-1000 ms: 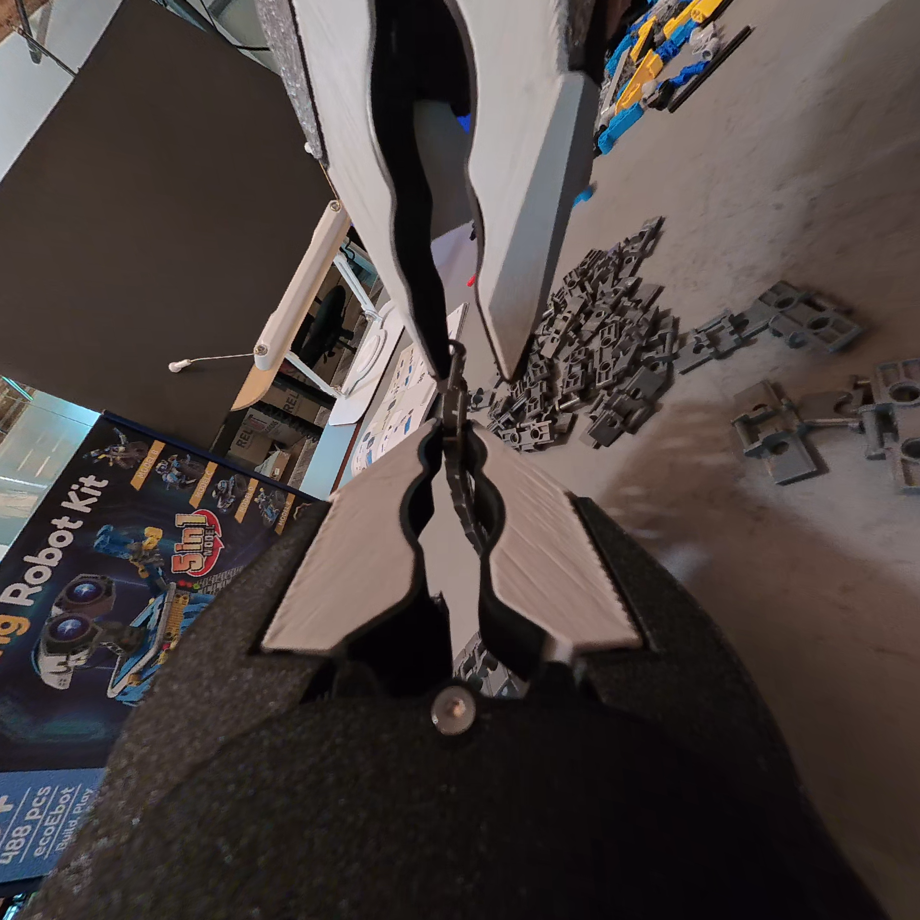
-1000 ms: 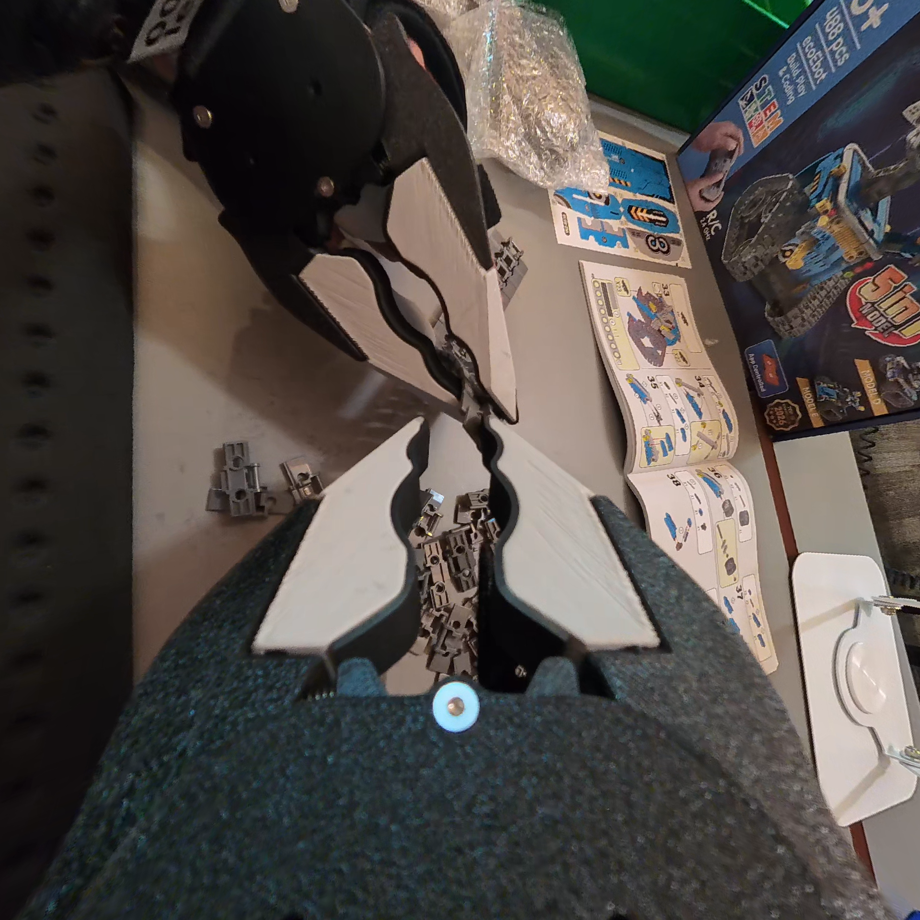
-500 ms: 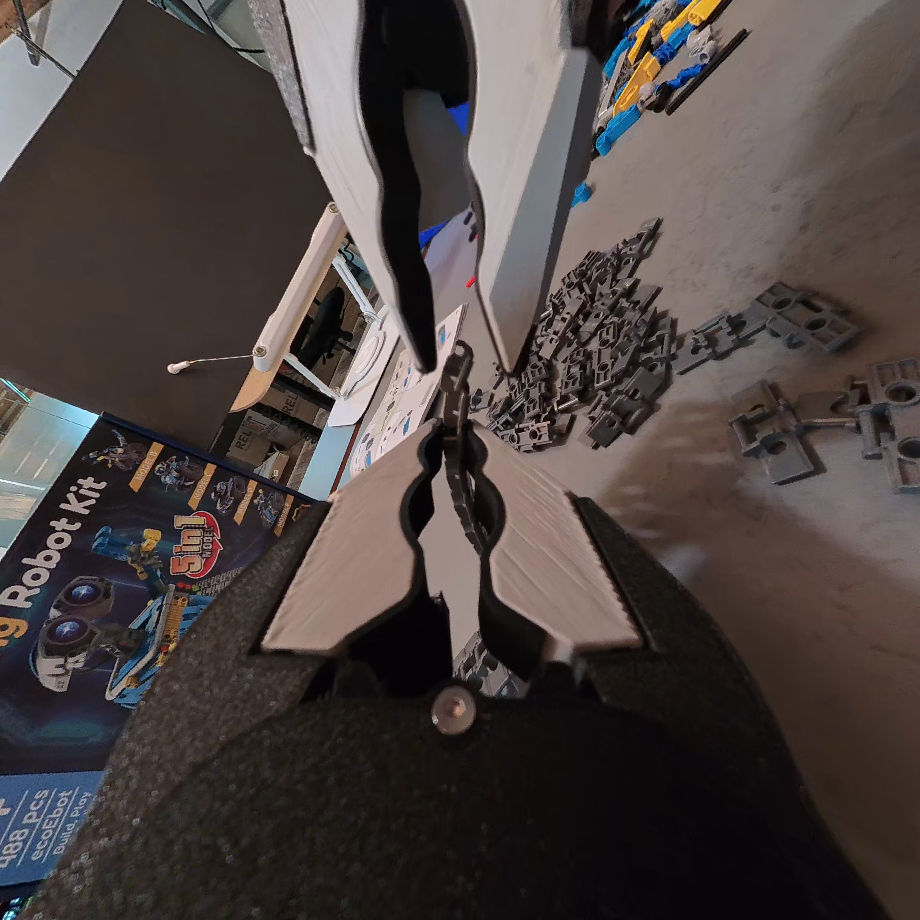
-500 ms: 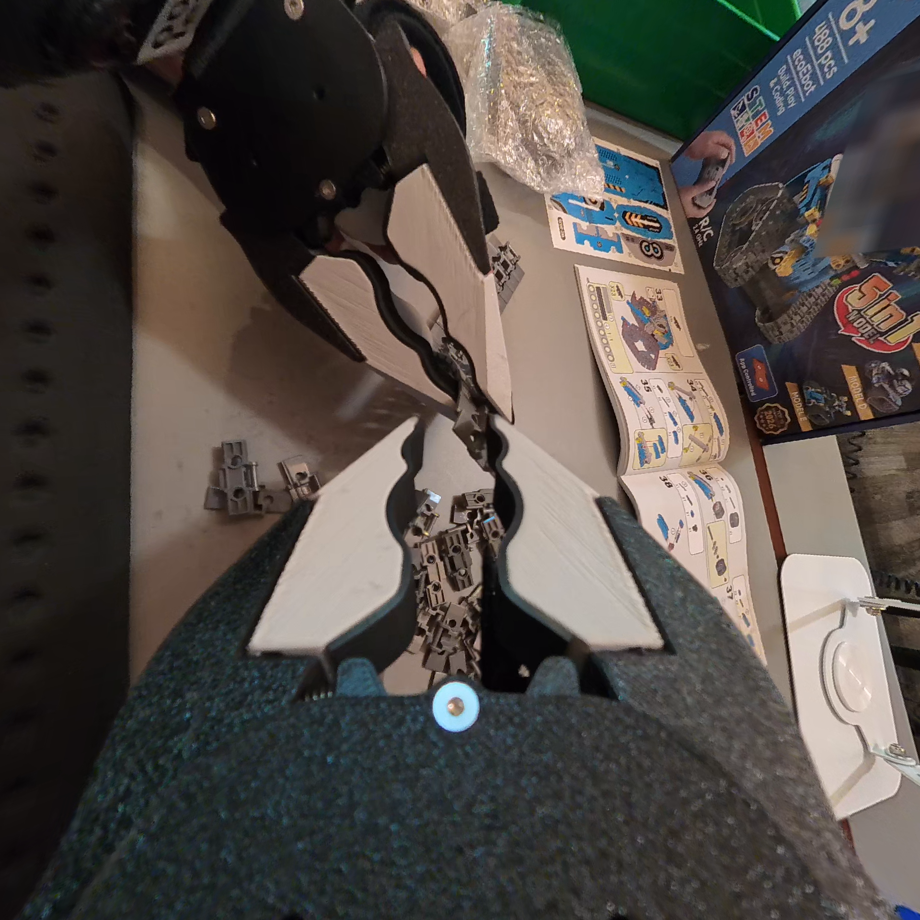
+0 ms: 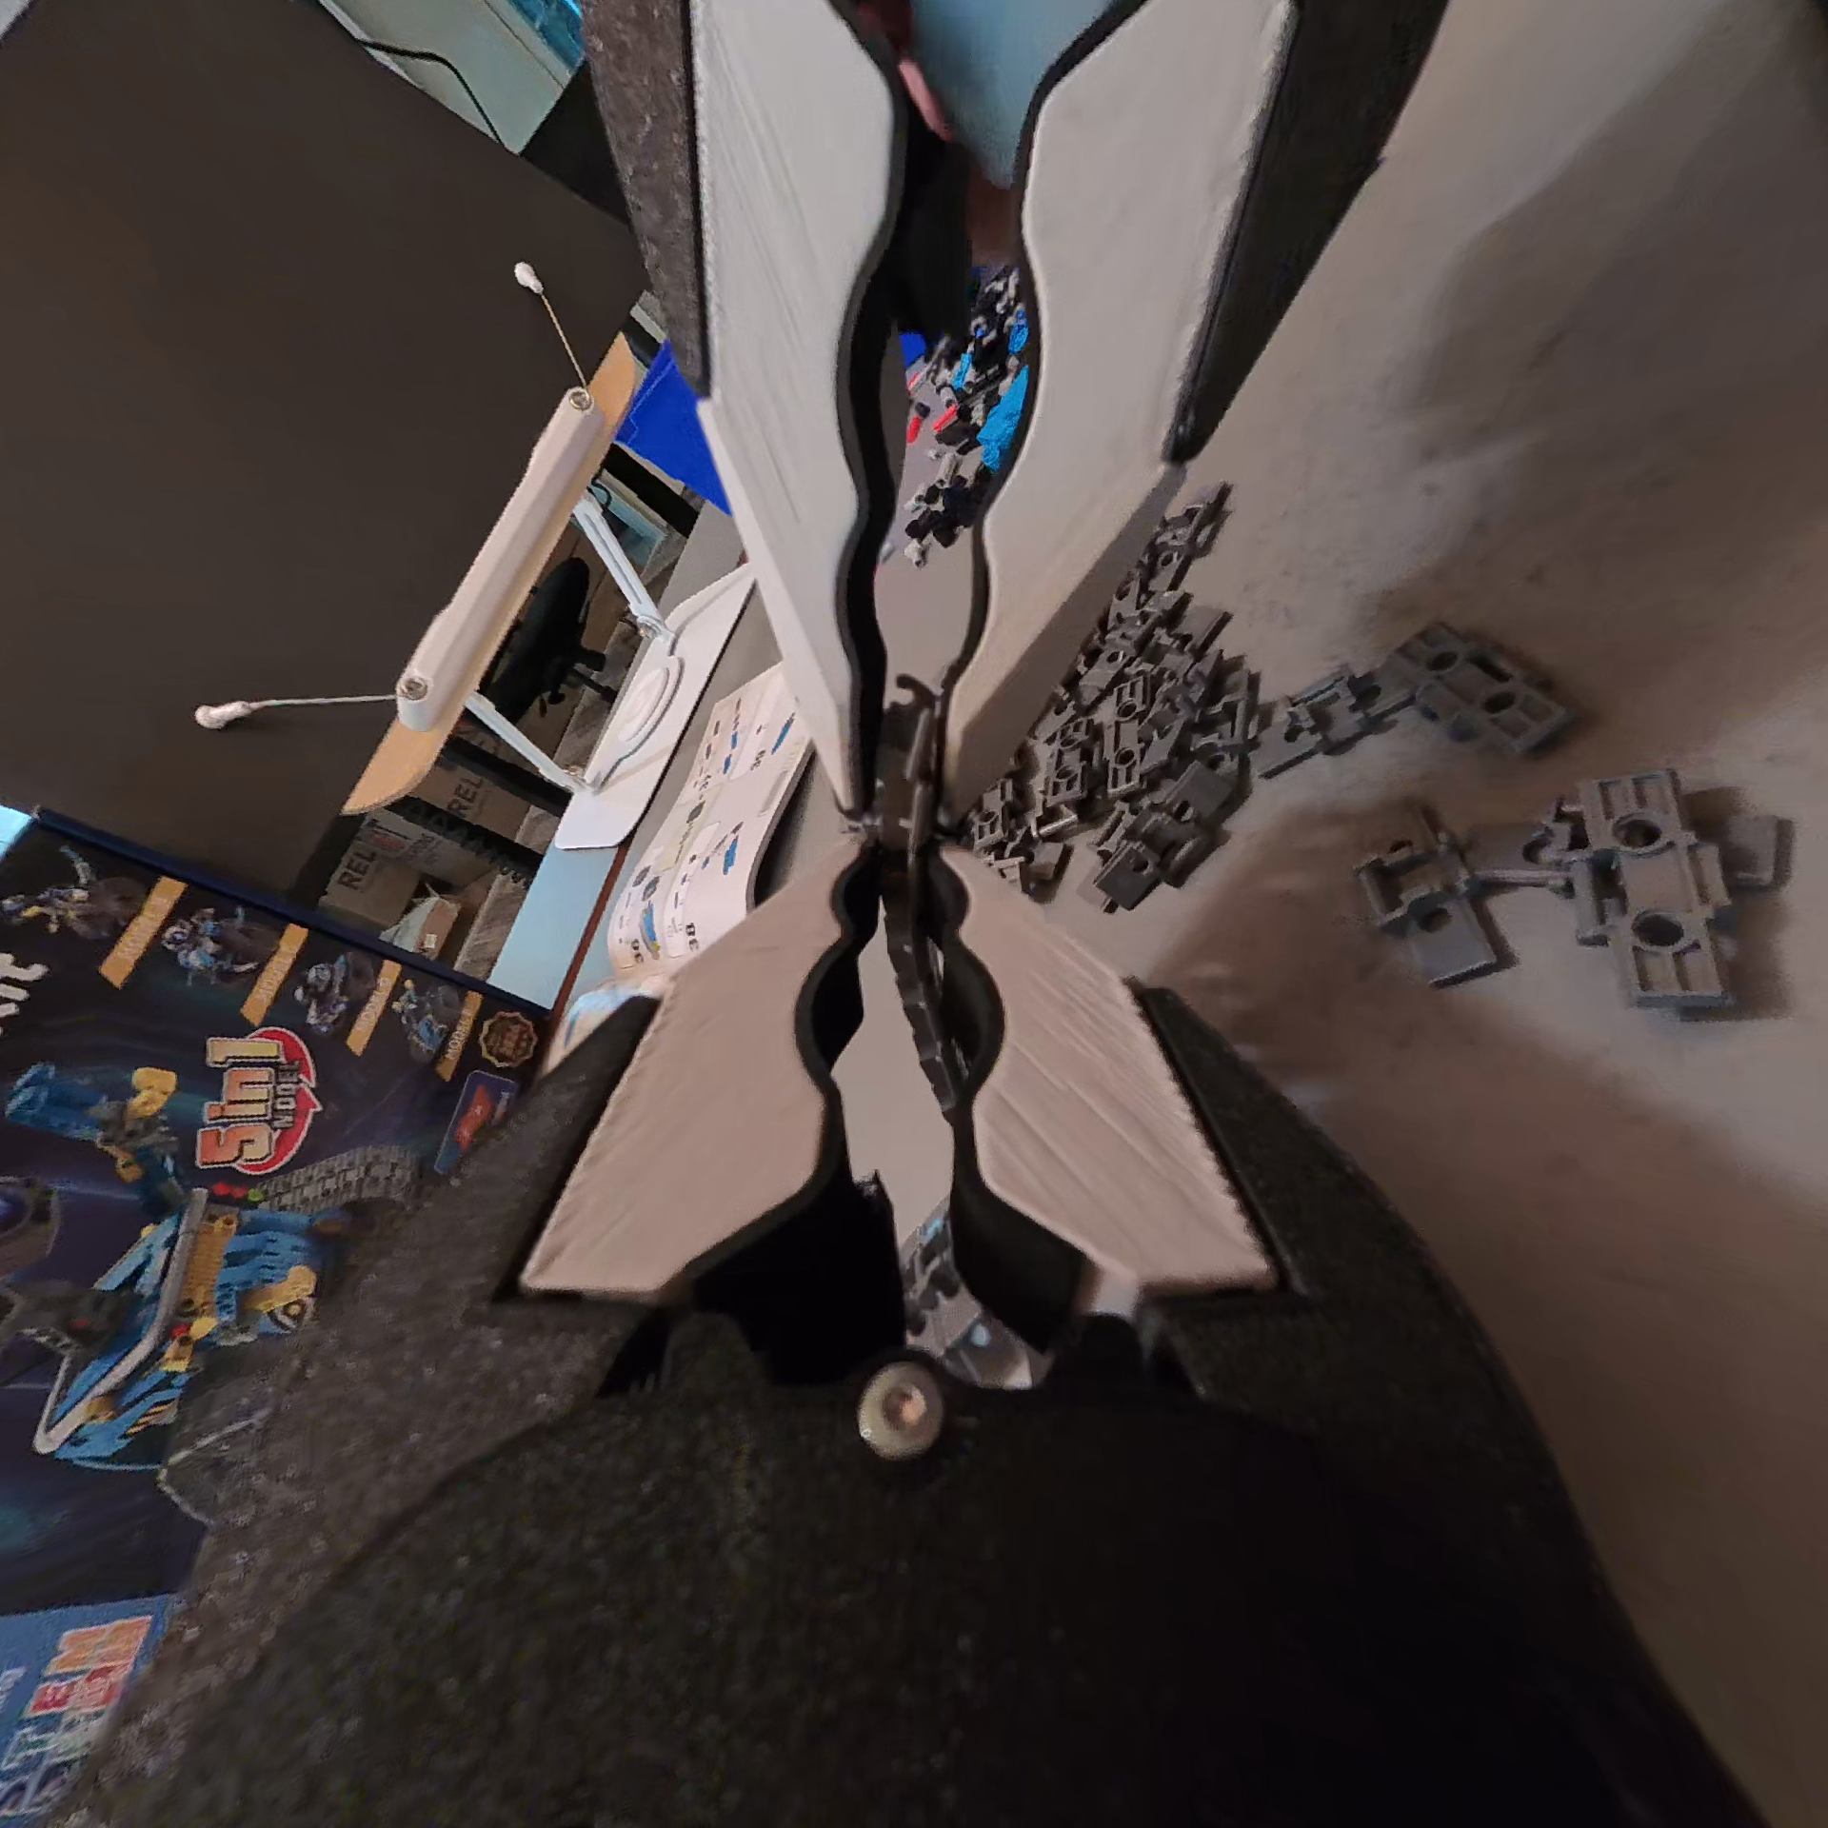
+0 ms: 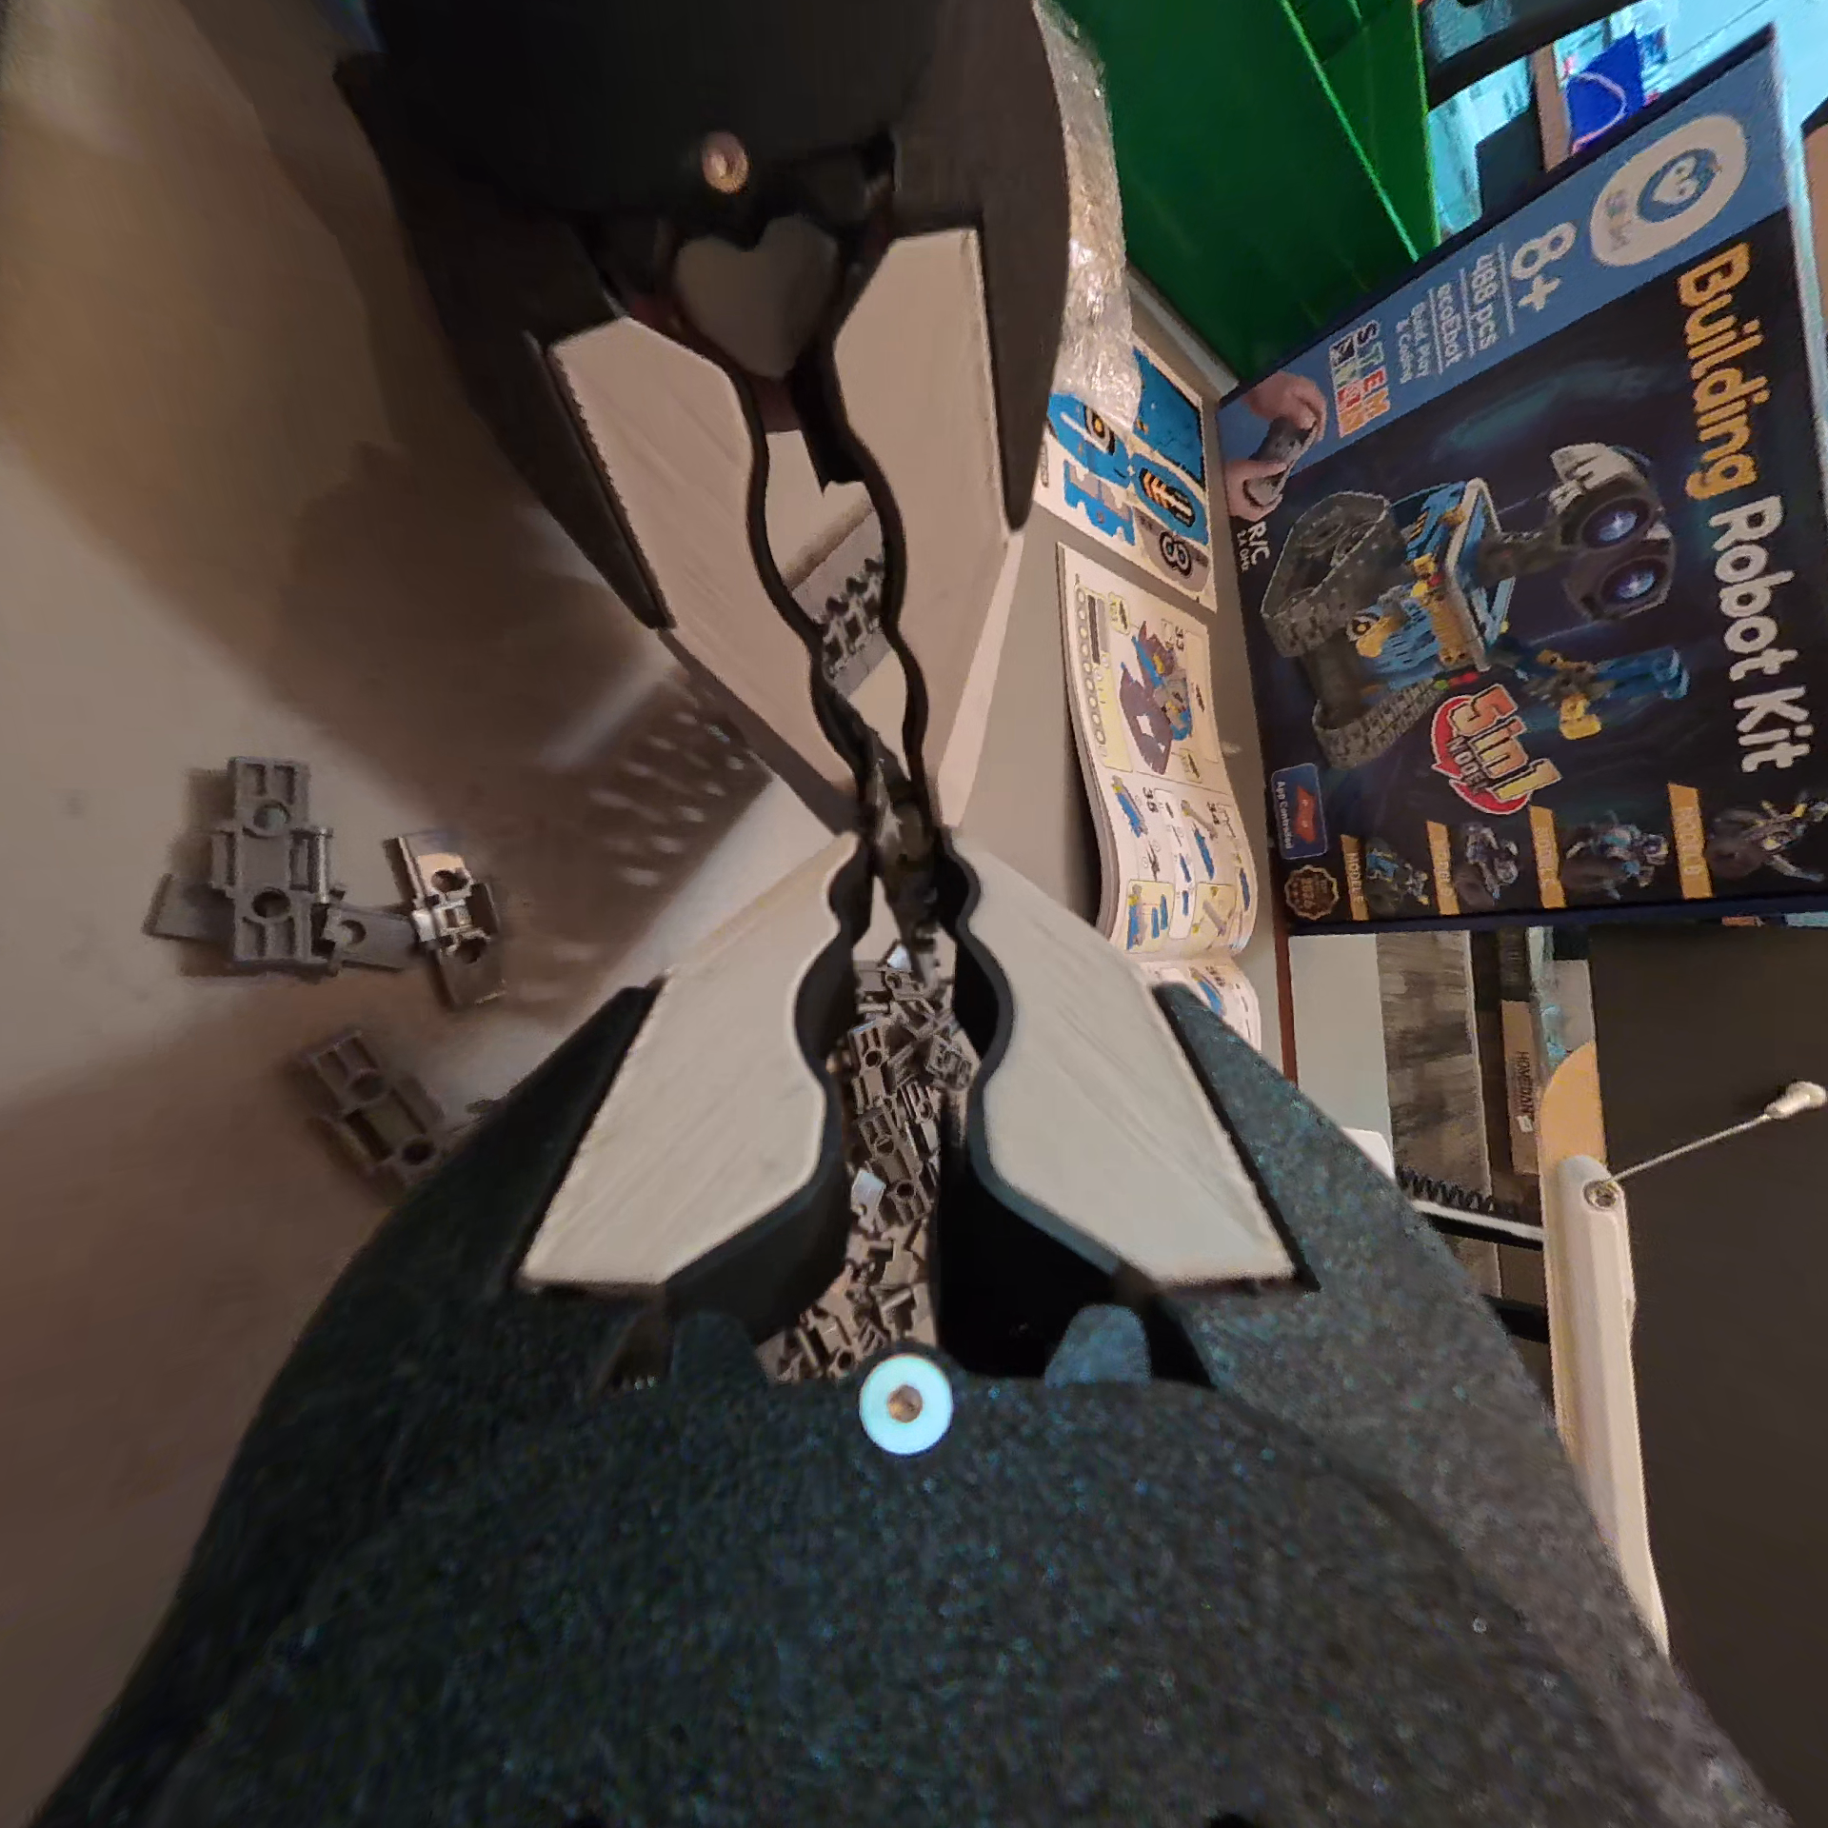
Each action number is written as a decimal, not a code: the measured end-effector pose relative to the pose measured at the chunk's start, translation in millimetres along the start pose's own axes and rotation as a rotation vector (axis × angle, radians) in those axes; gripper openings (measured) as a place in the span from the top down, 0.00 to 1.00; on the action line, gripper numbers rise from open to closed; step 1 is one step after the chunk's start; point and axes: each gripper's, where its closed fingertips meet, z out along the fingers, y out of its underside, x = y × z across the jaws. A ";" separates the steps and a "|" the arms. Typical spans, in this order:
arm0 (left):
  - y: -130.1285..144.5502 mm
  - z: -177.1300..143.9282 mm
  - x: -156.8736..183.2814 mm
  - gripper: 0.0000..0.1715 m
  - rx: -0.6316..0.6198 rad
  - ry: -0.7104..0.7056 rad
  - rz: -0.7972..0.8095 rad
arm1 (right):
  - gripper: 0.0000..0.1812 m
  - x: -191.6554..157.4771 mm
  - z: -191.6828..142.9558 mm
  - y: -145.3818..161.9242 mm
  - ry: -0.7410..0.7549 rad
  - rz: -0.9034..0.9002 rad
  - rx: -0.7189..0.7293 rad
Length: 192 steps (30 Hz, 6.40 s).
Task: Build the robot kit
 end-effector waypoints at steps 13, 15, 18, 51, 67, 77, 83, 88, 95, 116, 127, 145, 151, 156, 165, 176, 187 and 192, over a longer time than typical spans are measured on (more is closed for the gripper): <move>-5.2 0.1 -4.1 0.96 0.010 0.084 -0.334 | 0.96 5.1 -2.9 1.3 -0.051 0.134 -0.031; -7.2 0.6 -5.1 0.96 0.022 0.113 -0.447 | 0.95 5.4 -4.5 1.1 -0.109 0.253 0.001; -5.3 3.7 -2.8 0.96 0.019 0.159 -0.558 | 0.95 4.9 -2.6 4.6 -0.121 0.290 0.002; -29.9 -15.3 -18.2 0.96 0.273 0.253 -0.667 | 0.89 15.3 -22.1 -1.1 -0.390 0.589 0.307; -41.2 -22.7 -12.3 0.94 0.348 0.357 -0.705 | 0.98 10.7 -33.2 -13.0 -0.425 0.544 0.347; -51.6 -29.0 -3.3 0.87 0.363 0.375 -0.594 | 0.98 -4.0 -33.9 -16.2 -0.528 0.545 0.313; -48.4 -27.0 -4.4 0.95 0.322 0.330 -0.536 | 0.97 -2.4 -32.8 -15.1 -0.522 0.559 0.315; -43.5 -26.5 -10.7 0.96 0.315 0.323 -0.583 | 0.95 5.2 -26.5 -14.1 -0.389 0.496 0.325; -43.7 -28.4 -14.6 0.96 0.350 0.373 -0.695 | 0.95 10.0 -27.0 -18.2 -0.309 0.430 0.368; -44.9 -30.5 -21.8 0.96 0.399 0.432 -0.854 | 0.92 18.3 -26.5 -20.5 -0.387 0.632 0.455; -48.3 -36.0 -28.1 0.94 0.449 0.455 -0.875 | 0.98 19.5 -35.5 -25.0 -0.534 0.767 0.529; -44.1 -33.9 -27.4 0.96 0.427 0.438 -0.872 | 0.94 25.7 -29.7 -29.3 -0.383 0.683 0.572; -43.3 -32.8 -28.6 0.96 0.426 0.437 -0.908 | 0.94 26.4 -28.6 -27.6 -0.379 0.693 0.562; -43.7 -32.5 -28.6 0.96 0.435 0.459 -0.949 | 0.94 26.2 -29.0 -27.0 -0.358 0.658 0.549; -46.2 -34.2 -28.3 0.96 0.441 0.456 -0.924 | 0.94 22.2 -30.8 -23.6 -0.371 0.630 0.522; -45.0 -31.7 -25.0 0.96 0.428 0.454 -0.926 | 0.95 19.5 -28.5 -24.0 -0.391 0.631 0.491; -57.9 -42.2 -28.2 0.97 0.454 0.397 -0.797 | 0.96 17.8 -40.7 -37.3 -0.649 0.918 0.599; -51.8 -42.2 -35.7 0.97 0.445 0.402 -0.834 | 0.95 25.9 -33.1 -38.0 -0.570 0.891 0.584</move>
